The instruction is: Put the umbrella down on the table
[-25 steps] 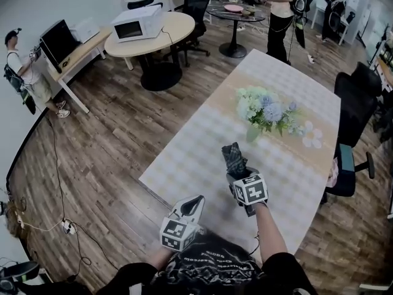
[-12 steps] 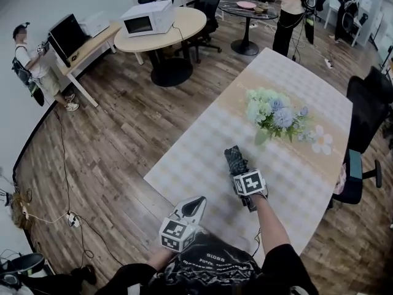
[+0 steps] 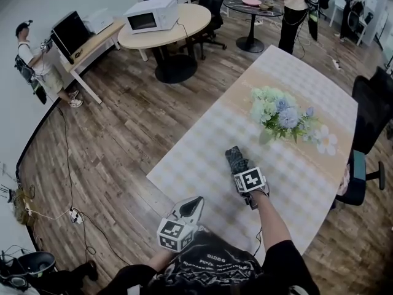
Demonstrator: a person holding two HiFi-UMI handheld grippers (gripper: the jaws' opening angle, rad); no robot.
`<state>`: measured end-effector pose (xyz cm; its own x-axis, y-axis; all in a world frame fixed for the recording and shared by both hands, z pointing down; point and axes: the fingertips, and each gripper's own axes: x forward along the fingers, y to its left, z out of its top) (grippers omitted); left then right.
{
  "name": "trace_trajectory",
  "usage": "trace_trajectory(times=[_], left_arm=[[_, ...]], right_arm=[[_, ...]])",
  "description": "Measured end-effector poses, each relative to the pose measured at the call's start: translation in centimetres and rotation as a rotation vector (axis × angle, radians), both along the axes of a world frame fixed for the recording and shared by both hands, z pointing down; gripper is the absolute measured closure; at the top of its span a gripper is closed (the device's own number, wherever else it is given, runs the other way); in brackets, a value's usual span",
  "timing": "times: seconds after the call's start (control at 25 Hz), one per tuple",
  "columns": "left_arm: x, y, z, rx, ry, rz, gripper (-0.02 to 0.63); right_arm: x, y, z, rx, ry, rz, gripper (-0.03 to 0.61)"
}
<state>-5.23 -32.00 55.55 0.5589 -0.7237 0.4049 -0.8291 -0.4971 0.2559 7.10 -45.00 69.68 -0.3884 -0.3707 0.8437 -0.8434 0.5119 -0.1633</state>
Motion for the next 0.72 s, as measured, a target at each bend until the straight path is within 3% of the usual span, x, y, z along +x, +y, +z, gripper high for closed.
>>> trace_trajectory(times=[0.4,0.72], left_arm=[[0.9,0.4,-0.5,0.000,0.040,0.027,0.594],[1.1,1.0,-0.8,-0.004,0.060,0.029,0.594]], right_arm=[[-0.1,-0.1,-0.1,-0.051,-0.050,-0.003,0.289],[1.4,-0.9,-4.1,0.077,-0.091,0.080,0.225]])
